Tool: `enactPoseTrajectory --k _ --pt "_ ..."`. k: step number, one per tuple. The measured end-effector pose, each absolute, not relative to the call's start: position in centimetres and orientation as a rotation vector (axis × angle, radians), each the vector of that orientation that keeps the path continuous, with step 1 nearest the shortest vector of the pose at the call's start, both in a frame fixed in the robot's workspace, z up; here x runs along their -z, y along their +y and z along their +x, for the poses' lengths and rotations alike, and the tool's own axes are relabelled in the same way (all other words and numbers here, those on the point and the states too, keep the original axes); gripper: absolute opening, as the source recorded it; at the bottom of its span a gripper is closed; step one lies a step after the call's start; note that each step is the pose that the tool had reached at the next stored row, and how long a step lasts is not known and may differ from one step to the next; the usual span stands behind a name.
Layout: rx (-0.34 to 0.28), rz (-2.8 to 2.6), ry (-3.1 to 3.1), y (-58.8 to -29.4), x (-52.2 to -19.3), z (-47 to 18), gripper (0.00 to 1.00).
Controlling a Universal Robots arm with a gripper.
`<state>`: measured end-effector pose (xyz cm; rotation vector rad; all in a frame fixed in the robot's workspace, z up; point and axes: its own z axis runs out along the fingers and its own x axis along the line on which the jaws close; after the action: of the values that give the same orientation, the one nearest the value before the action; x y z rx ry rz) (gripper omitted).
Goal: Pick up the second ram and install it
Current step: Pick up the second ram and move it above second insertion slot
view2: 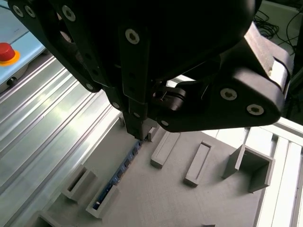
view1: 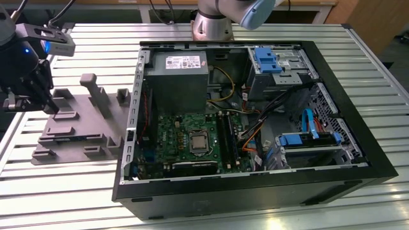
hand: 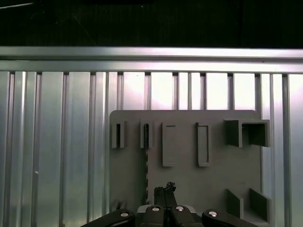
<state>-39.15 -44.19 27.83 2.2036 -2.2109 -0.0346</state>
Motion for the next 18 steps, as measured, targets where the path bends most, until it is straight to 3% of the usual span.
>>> enactPoseTrajectory --k 18 --pt "0.034 2.204 -2.211 -44.6 -26.7 -39.3 0.11"
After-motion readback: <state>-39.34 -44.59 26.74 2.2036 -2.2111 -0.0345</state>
